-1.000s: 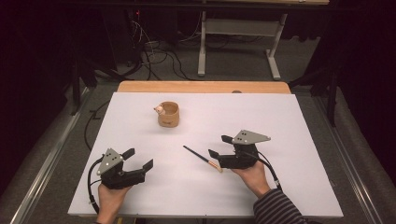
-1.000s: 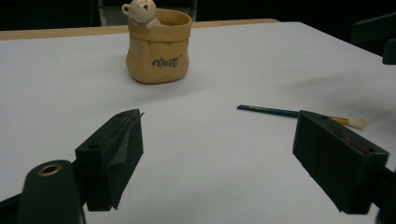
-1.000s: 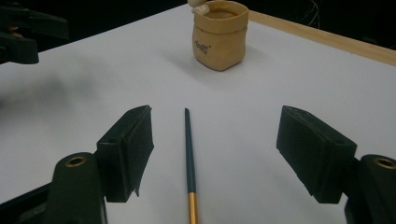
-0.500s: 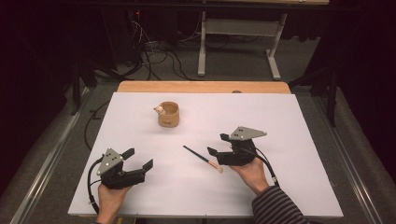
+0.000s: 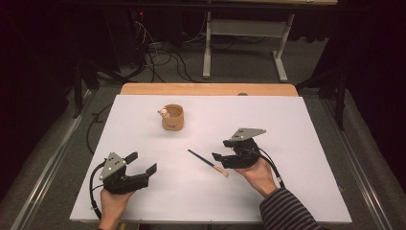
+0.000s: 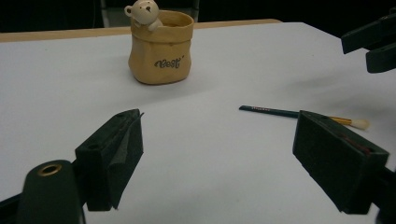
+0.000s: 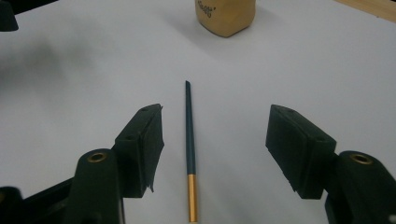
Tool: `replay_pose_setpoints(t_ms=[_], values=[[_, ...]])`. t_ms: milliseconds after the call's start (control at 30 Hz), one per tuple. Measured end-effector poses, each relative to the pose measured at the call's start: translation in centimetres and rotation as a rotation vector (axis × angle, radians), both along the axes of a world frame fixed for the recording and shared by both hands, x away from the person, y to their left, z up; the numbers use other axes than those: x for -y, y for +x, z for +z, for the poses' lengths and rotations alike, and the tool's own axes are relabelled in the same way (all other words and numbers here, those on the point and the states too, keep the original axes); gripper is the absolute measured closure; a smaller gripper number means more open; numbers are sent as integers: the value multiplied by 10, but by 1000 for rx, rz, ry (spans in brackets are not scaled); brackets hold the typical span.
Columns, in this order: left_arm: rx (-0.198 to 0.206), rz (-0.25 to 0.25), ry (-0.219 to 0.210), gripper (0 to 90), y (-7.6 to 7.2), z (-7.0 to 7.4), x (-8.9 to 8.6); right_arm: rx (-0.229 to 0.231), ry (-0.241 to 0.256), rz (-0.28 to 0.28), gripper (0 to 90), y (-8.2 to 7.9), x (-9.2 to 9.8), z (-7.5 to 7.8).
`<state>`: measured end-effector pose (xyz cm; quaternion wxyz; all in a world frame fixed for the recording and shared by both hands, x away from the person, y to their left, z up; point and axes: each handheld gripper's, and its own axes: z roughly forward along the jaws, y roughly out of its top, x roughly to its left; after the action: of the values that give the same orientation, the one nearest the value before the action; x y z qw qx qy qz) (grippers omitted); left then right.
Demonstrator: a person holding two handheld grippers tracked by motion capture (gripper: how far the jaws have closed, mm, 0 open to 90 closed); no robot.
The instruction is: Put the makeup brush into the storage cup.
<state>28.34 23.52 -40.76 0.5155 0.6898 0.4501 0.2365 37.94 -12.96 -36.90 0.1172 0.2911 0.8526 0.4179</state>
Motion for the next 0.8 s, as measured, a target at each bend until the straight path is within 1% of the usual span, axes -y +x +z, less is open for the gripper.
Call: replay_pose_setpoints(t_ms=[67, 100, 133, 200, 267, 333, 367, 400, 467, 500, 533, 600, 633, 667, 767, 800], values=[[0, 0, 0, 166, 0, 0, 0, -14, -18, 3, 394, 1, -1, 1], [0, 0, 0, 166, 0, 0, 0, -14, -18, 3, 394, 1, -1, 1], [-1, -1, 3, 166, 0, 0, 0, -26, -36, 19, 394, 2, -3, 1], [0, -1, 4, 166, 0, 0, 0, -43, -53, 26, 394, 3, -6, 2], [0, -1, 7, 166, 0, 0, 0, -51, -73, 32, 394, 3, -7, 2], [1, -2, 8, 166, 0, 0, 0, -54, -79, 36, 394, 3, -8, 1], [1, -2, 8, 166, 0, 0, 0, -58, -94, 48, 394, 5, -9, 1], [1, -2, 8, 166, 0, 0, 0, -69, -104, 49, 394, 5, -10, 0], [0, -3, 9, 166, 0, 0, 0, -82, -154, 51, 388, 5, -13, -1], [0, -3, 9, 166, 0, 0, 0, -82, -154, 51, 388, 5, -13, -1], [0, -3, 9, 166, 0, 0, 0, -89, -174, 51, 387, 6, -14, -2], [0, -3, 9, 166, 0, 0, 1, -100, -189, 45, 388, 6, -14, -2], [0, -3, 9, 166, 0, 0, 1, -100, -189, 45, 388, 6, -14, -2], [-1, -3, 8, 166, 0, 0, 1, -102, -209, 54, 392, 7, -15, -1], [-2, -2, 8, 166, 0, 0, 1, -111, -223, 48, 395, 7, -16, 0], [-2, -3, 8, 166, 1, 0, 1, -117, -236, 56, 403, 8, -17, 1]])
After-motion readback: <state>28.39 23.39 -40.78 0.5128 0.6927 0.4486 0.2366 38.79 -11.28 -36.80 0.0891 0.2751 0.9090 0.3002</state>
